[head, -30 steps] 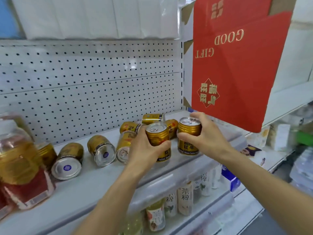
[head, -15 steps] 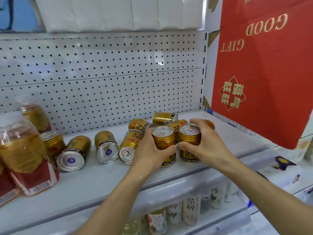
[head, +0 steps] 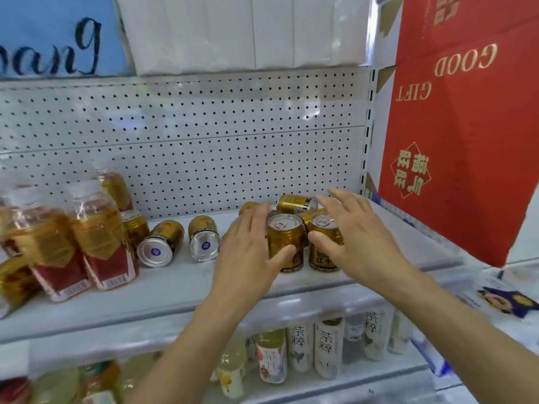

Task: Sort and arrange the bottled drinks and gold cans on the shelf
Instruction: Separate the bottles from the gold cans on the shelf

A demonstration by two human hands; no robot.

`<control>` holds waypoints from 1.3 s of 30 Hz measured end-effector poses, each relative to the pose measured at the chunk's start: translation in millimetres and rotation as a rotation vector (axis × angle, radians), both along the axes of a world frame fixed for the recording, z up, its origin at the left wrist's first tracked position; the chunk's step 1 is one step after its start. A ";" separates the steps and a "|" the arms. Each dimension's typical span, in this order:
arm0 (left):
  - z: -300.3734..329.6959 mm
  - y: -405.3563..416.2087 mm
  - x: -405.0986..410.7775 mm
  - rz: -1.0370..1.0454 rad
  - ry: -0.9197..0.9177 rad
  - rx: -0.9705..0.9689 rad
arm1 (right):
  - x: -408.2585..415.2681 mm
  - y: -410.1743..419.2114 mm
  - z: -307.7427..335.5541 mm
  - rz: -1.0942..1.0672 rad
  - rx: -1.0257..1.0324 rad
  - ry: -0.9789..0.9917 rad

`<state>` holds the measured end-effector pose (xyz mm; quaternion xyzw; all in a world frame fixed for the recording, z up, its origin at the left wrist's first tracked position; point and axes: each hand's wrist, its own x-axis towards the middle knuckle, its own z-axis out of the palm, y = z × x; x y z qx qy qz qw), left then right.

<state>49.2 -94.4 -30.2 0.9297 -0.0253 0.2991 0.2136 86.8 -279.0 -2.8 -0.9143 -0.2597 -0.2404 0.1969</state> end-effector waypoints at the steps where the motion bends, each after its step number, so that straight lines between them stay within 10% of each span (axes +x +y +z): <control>1: 1.4 1.8 -8.8 0.012 -0.036 0.034 | -6.4 2.9 1.1 0.013 0.007 -0.035; 19: 11.6 158.9 -127.4 0.339 -0.198 0.107 | -64.3 161.1 -3.8 0.368 0.202 -0.108; 39: 19.5 342.6 -81.9 0.152 0.063 -0.349 | -37.1 355.8 -12.1 0.303 0.553 0.475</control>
